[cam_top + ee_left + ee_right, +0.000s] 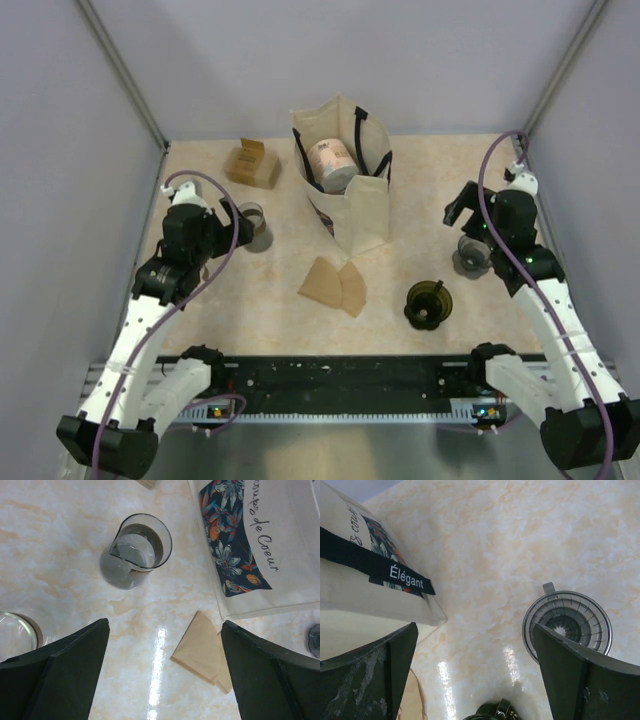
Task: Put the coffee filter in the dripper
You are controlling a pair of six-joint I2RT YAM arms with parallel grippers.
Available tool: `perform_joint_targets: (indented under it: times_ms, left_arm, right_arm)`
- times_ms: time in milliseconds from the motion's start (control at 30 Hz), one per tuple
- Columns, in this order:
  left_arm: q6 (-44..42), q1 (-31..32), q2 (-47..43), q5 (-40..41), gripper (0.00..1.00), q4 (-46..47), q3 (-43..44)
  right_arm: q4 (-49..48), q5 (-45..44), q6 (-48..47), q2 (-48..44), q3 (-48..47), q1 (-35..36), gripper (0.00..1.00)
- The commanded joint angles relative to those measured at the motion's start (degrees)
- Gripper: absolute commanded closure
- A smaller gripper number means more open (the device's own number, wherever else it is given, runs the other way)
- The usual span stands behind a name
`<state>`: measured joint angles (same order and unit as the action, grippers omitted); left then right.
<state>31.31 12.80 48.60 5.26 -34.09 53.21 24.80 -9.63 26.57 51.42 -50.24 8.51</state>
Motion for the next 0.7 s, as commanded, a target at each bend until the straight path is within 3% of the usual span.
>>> perform_joint_targets:
  times_ms: [0,167,333,467,667]
  left_arm:
    - [-0.90,-0.14,-1.49,-4.11,0.01,6.30,-1.61]
    - [-0.90,-0.14,-2.46,-8.50,0.01,10.87,-3.90]
    - [-0.73,-0.14,-1.49,-13.95,0.01,16.67,-6.45]
    - [0.68,-0.14,2.71,-19.83,0.01,21.77,-8.12]
    - [1.47,-0.14,9.67,-25.29,0.01,23.36,-7.24]
  right_arm:
    - [-3.17,0.67,-0.73,0.17,0.14,0.10,0.01]
    - [-2.30,0.40,-0.90,0.00,0.32,0.10,0.01]
    - [5.94,1.80,0.24,0.79,-2.31,0.10,0.01]
    - [16.58,2.07,2.34,0.70,-3.47,0.19,0.01]
    - [22.57,7.51,3.23,-3.51,1.80,0.19,0.02]
